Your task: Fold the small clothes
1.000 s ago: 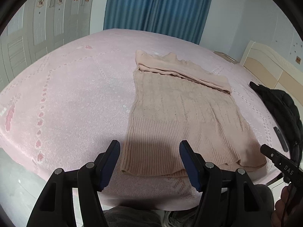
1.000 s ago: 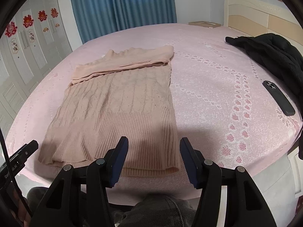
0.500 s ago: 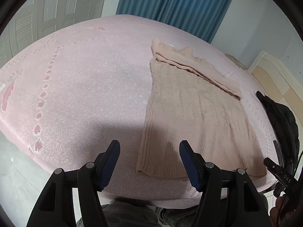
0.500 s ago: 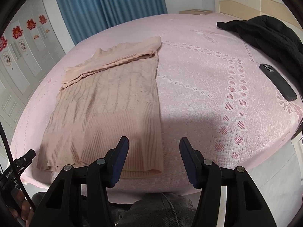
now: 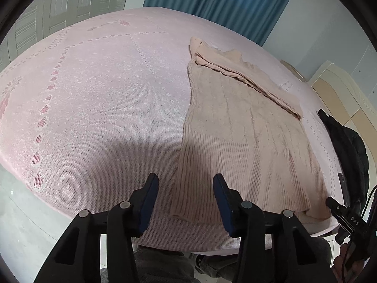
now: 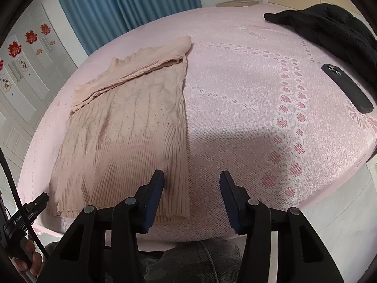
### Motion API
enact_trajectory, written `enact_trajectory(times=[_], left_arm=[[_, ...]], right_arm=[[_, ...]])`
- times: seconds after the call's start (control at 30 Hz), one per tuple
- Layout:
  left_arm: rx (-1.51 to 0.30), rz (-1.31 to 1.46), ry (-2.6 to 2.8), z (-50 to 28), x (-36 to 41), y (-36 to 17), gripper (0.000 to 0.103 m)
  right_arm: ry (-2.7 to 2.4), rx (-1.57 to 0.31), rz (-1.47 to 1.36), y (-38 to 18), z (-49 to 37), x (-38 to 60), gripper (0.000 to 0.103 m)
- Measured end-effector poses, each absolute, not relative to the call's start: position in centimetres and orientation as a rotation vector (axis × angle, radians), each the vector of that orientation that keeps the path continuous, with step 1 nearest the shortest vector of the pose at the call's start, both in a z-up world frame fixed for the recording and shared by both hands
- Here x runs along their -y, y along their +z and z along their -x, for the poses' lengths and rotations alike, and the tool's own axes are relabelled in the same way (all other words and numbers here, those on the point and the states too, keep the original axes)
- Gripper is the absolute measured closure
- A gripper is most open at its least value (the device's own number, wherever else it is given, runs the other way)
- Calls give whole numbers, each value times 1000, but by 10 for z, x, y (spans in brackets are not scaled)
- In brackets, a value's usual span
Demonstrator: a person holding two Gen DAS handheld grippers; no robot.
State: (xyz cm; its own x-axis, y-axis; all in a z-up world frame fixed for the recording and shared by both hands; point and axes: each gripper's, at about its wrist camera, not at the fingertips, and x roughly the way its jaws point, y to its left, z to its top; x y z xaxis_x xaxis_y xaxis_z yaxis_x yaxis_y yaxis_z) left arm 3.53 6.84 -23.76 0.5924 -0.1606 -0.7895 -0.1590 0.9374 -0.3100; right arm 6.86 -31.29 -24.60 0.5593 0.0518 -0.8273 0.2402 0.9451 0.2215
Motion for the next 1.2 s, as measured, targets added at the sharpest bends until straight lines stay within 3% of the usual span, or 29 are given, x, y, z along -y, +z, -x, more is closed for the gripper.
enact_trajectory(times=[0.27,0.63,0.83,1.1,1.2], left_arm=[[-979,339,-39,-38,-62,-240,61],[-1006,348,-50,-42,-64,-244,72],[-1013,370,-80,-43,-65,-247,91],[-912,472,-89,-32,-81,-239,93],[-891,474,-69,-29,-83,-237,94]], right_arm=[[-83,-1031,-305,-253,-76,306,60],[-81,-1055,-263,-256,-81,299,67],[-74,-1052,-280,-255,-80,302,67],[-69,-1058,-270,-255,-81,299,67],[-60,-1064,-250,-256,-81,296,71]])
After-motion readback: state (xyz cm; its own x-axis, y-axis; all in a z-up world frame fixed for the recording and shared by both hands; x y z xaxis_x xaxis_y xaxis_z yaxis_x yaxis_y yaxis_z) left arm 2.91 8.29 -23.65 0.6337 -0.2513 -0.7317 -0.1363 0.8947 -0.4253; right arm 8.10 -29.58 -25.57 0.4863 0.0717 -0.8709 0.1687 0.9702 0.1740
